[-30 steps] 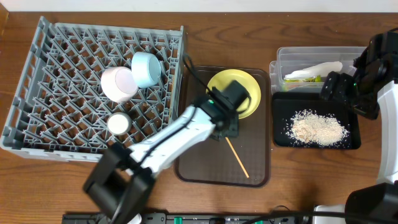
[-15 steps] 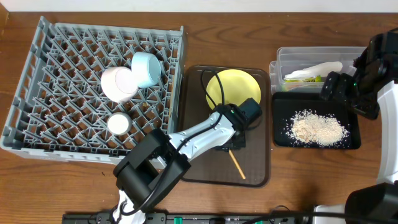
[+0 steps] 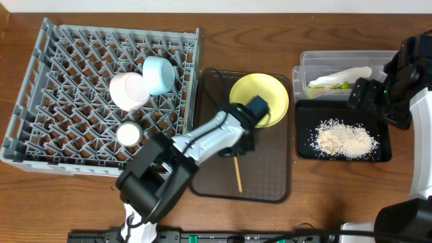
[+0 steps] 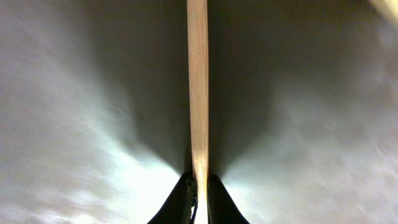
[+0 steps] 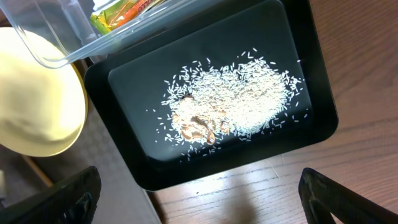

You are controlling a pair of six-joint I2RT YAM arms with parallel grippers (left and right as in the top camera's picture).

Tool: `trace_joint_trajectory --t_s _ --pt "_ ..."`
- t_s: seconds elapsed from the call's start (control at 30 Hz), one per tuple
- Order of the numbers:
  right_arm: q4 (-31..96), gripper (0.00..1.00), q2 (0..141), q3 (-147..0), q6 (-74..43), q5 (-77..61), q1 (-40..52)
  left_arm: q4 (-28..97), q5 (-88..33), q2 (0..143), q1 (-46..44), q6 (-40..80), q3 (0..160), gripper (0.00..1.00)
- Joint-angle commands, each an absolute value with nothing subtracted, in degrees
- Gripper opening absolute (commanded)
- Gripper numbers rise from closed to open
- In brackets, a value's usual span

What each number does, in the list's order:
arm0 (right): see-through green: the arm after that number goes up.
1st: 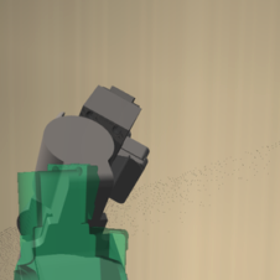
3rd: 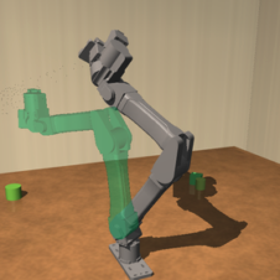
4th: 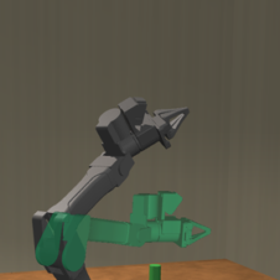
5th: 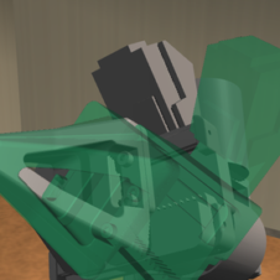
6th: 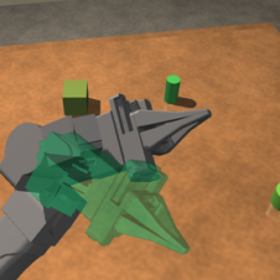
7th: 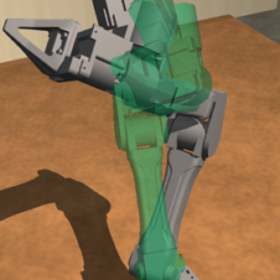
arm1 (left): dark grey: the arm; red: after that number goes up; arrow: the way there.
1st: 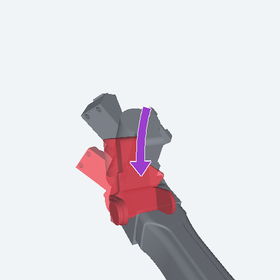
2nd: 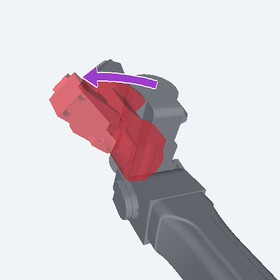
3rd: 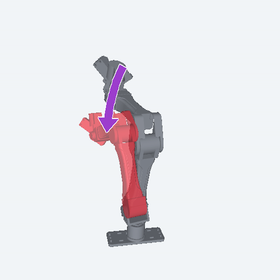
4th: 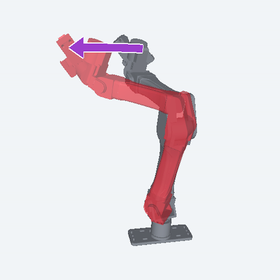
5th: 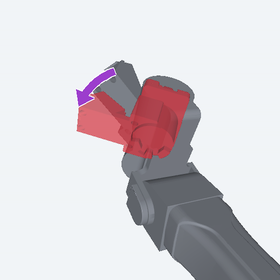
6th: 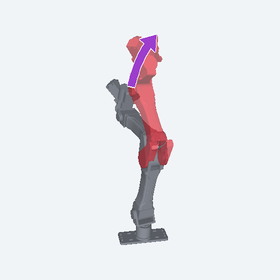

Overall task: Sort waste into correct bins and load items into the dishwasher
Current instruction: 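Carry the second chopstick with the left gripper into the rack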

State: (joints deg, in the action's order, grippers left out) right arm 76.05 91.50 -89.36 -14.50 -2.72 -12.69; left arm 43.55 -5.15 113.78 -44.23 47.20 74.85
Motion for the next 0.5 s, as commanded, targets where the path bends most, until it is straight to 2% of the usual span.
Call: trace_joint_trajectory --t_s 0.0,0.13,0.33,0.47 --pt "76.1 0.99 91.4 -90.2 -15.2 -2.0 -12.7 45.2 -0.7 107.4 -39.1 41.1 74.6 0.08" --pt "76.1 0.99 91.4 -90.2 -15.2 -2.0 -12.7 44.9 -0.7 100.1 -35.7 33.0 74.8 0.08" --pt "76.1 0.99 91.4 -90.2 -15.2 -2.0 -12.7 44.5 0.3 90.0 -31.1 14.6 74.9 0.08" --pt "76.1 0.99 91.4 -90.2 -15.2 -2.0 -12.7 44.5 6.3 86.9 -27.5 8.6 74.9 0.08"
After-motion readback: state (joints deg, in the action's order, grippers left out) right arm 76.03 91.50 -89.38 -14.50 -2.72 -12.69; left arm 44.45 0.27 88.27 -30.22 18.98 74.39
